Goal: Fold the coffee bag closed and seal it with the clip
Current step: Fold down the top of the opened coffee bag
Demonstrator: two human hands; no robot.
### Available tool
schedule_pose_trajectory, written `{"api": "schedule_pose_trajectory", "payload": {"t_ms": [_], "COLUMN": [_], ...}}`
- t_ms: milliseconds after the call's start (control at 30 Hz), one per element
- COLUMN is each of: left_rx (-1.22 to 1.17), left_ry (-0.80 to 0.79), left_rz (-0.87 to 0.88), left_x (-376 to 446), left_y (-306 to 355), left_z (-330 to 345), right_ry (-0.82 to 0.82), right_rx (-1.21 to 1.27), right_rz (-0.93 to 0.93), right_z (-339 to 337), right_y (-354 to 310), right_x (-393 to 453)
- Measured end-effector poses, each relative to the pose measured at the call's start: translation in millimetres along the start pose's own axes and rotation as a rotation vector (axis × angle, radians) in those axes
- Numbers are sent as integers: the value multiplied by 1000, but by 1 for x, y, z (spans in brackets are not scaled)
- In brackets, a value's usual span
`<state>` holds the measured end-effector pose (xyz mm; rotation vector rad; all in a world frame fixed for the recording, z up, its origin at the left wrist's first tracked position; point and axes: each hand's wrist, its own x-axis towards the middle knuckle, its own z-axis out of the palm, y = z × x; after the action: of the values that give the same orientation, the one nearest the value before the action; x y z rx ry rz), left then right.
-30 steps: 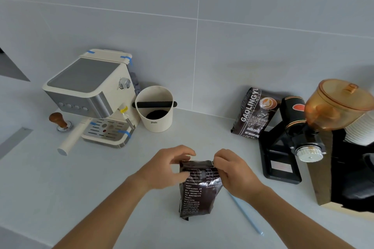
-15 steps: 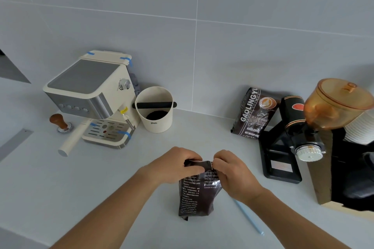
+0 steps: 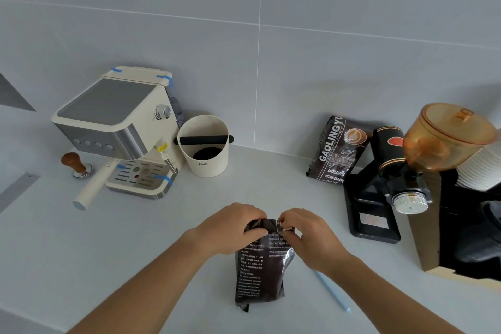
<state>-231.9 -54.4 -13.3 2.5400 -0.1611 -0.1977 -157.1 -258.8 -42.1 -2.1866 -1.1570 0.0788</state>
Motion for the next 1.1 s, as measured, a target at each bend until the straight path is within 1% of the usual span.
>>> {"api": "schedule_pose_trajectory", "payload": {"t_ms": [100,233,333,467,633,733,833,900,1033,1100], "left_rx": [-45,-18,7,8,-66,-38,-23,-34,-110,-85], "left_ry": [29,36,71,107,142,123,121,159,385,422], "left_rz": [14,50,59,90,53,29,33,24,-110,-149], "left_x": [-1,-2,-1,1,7,9,7,1,-23,-33], "left_y": [2,2,1,1,2,2,-2,-9,-43,-53], "left_z": [-3,-8,-14,-19,-23,-25,-31,-38,-64,-73], "right_ry": [-2,-1,-7,25,-87,-98,-165,-171,-74,-36], "right_rx": [2,22,58,130,102,103,87,66,46,44], "right_rz": [22,54,77,108,50,38,16,38,172,221], "right_z": [-4,-11,-15,-27,-40,-43,-50,-58,-82,-93], "right_y": [-1,-5,-10,-12,-7,-5,-1,6,31,41], "right_x": [3,8,11,16,25,28,29,29,14,6]}}
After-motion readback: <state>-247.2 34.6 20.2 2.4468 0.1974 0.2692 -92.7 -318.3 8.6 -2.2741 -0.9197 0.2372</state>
